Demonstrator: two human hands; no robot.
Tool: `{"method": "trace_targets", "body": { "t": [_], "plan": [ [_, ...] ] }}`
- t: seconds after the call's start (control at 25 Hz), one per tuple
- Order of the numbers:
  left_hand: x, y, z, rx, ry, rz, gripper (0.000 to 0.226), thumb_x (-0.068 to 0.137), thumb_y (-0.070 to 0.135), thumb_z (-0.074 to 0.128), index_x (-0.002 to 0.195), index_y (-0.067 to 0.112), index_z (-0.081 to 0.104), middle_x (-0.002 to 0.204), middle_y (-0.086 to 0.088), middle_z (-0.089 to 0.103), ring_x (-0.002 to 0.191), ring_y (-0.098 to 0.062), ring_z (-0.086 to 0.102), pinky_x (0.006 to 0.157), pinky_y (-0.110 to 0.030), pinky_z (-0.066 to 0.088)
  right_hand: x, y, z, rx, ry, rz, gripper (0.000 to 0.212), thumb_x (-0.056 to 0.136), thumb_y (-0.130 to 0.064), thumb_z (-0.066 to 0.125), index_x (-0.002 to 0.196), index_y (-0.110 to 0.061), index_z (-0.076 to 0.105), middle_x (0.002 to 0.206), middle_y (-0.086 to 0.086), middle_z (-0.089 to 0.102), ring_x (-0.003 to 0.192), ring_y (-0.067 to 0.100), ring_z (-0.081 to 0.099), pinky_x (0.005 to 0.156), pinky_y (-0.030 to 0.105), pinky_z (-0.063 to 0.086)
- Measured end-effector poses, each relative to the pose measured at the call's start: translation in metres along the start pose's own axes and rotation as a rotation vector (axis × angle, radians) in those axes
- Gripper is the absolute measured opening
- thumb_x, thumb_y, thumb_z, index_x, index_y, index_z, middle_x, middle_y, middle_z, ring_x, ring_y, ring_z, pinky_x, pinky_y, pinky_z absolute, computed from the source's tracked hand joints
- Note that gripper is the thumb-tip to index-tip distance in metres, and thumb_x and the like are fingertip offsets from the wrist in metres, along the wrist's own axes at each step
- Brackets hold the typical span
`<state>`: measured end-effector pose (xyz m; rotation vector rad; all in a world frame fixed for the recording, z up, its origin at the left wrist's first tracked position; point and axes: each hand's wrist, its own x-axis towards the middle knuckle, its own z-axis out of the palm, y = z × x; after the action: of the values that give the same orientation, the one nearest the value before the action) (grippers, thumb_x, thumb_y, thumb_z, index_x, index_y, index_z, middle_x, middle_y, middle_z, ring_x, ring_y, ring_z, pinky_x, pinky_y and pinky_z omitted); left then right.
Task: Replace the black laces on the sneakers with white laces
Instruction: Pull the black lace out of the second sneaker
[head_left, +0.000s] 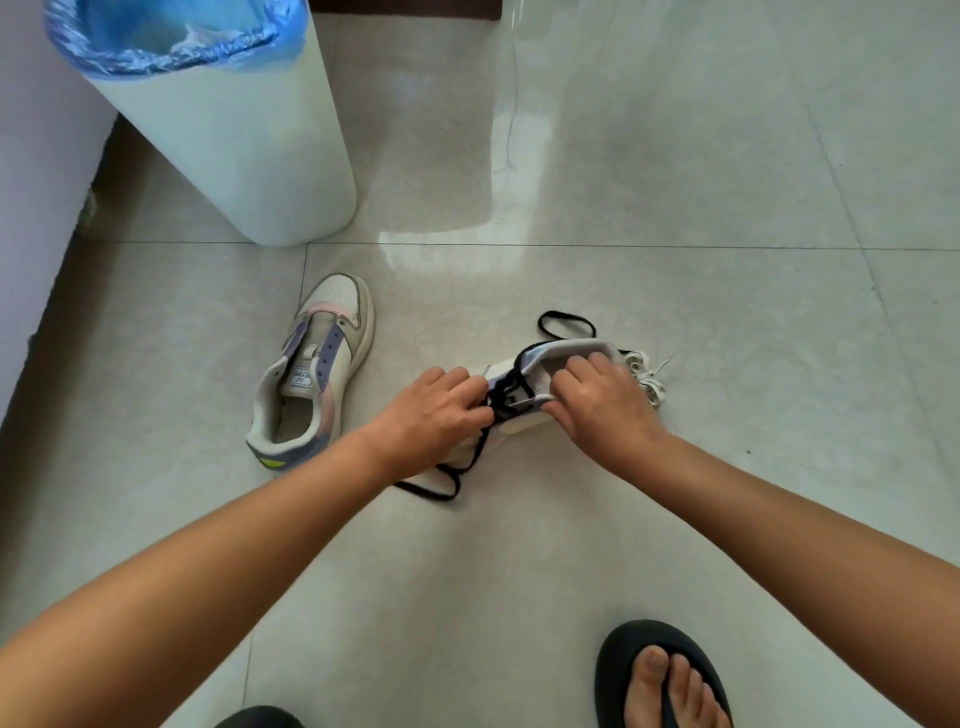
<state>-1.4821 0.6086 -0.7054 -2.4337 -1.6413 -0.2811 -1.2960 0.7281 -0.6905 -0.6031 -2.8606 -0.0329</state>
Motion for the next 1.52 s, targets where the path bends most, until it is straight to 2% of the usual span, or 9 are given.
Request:
{"method": "trace_targets", "body": {
  "t": [0.08, 0.2, 0.4, 0.64, 0.76, 0.88, 1.0, 1.24, 1.52],
  "plan": [
    [0.005, 0.003, -0.007, 0.062, -0.069, -0.03, 0.007, 0.074, 0.017, 0.055, 0.068, 0.016, 0.059, 0.075, -0.006, 0.054, 0.064, -0.024, 0.051, 0.055, -0.033, 0.035, -0.002, 0.0, 0.001, -0.012, 0.03, -0.012, 0.037, 0.052, -0.024, 0.09, 0.063, -0.008, 0.058, 0.062, 0.009, 0.056, 0.055, 0.028, 0.055, 0.047, 0.031, 0.043],
    [0.03, 0.033, -0.01, 0.057, -0.111, -0.275, 0.028, 0.073, 0.036, 0.057, 0.057, 0.013, 0.058, 0.069, -0.006, 0.055, 0.061, -0.025, 0.052, 0.055, -0.033, 0.031, 0.001, -0.002, 0.004, 0.03, 0.058, -0.014, 0.037, 0.05, -0.02, 0.09, 0.06, -0.008, 0.056, 0.061, 0.01, 0.055, 0.053, 0.028, 0.054, 0.045, 0.031, 0.043],
    [0.045, 0.047, -0.003, -0.068, -0.184, -0.512, 0.033, 0.041, 0.007, 0.087, 0.048, 0.01, 0.055, 0.063, -0.008, 0.053, 0.054, -0.026, 0.052, 0.057, -0.03, 0.015, 0.003, -0.002, 0.008, 0.069, 0.062, 0.015, 0.037, 0.049, -0.019, 0.09, 0.058, -0.007, 0.055, 0.059, 0.01, 0.055, 0.052, 0.028, 0.054, 0.046, 0.032, 0.046],
    [0.01, 0.013, -0.013, 0.145, -0.109, -0.093, 0.012, 0.062, 0.006, 0.052, 0.055, 0.015, 0.055, 0.069, -0.005, 0.051, 0.06, -0.024, 0.049, 0.061, -0.032, 0.024, 0.004, -0.004, 0.007, 0.045, 0.051, 0.089, 0.037, 0.047, -0.023, 0.091, 0.057, -0.008, 0.058, 0.058, 0.009, 0.056, 0.051, 0.027, 0.055, 0.047, 0.026, 0.045],
    [0.033, 0.02, -0.016, 0.162, -0.165, -0.172, 0.013, 0.064, 0.016, 0.049, 0.053, 0.014, 0.056, 0.067, -0.006, 0.052, 0.058, -0.024, 0.05, 0.06, -0.032, 0.023, 0.006, -0.015, 0.008, 0.09, 0.009, 0.109, 0.036, 0.045, -0.018, 0.09, 0.056, -0.008, 0.057, 0.058, 0.01, 0.057, 0.051, 0.028, 0.056, 0.046, 0.028, 0.046],
    [0.055, 0.036, -0.009, 0.142, -0.221, -0.22, 0.017, 0.05, 0.017, 0.075, 0.056, 0.01, 0.06, 0.064, -0.007, 0.053, 0.055, -0.024, 0.051, 0.059, -0.032, 0.02, 0.008, -0.015, 0.008, 0.147, 0.01, 0.155, 0.034, 0.047, -0.014, 0.088, 0.055, -0.007, 0.057, 0.056, 0.011, 0.057, 0.05, 0.028, 0.055, 0.045, 0.029, 0.046],
    [0.052, 0.031, -0.011, 0.13, -0.217, -0.276, 0.024, 0.042, 0.009, 0.08, 0.055, 0.01, 0.06, 0.064, -0.007, 0.054, 0.055, -0.025, 0.052, 0.058, -0.031, 0.017, 0.007, -0.013, 0.005, 0.173, -0.038, 0.186, 0.033, 0.049, -0.016, 0.088, 0.056, -0.007, 0.056, 0.056, 0.01, 0.056, 0.05, 0.028, 0.055, 0.044, 0.029, 0.045],
    [-0.011, 0.014, -0.028, 0.141, -0.393, -0.04, 0.024, 0.034, 0.009, 0.076, 0.05, 0.015, 0.059, 0.063, -0.006, 0.052, 0.053, -0.023, 0.05, 0.051, -0.027, 0.036, 0.005, -0.009, 0.003, 0.182, -0.07, 0.264, 0.034, 0.054, -0.019, 0.088, 0.059, -0.006, 0.056, 0.058, 0.011, 0.056, 0.052, 0.029, 0.055, 0.044, 0.031, 0.044],
    [0.055, 0.047, -0.008, 0.017, -0.324, -0.331, 0.029, 0.036, 0.017, 0.08, 0.049, 0.015, 0.055, 0.053, -0.003, 0.051, 0.046, -0.021, 0.05, 0.048, -0.024, 0.034, 0.002, -0.016, 0.003, 0.225, -0.076, 0.267, 0.03, 0.056, -0.015, 0.086, 0.06, -0.006, 0.057, 0.06, 0.01, 0.057, 0.055, 0.029, 0.057, 0.046, 0.028, 0.044]
  ]
}}
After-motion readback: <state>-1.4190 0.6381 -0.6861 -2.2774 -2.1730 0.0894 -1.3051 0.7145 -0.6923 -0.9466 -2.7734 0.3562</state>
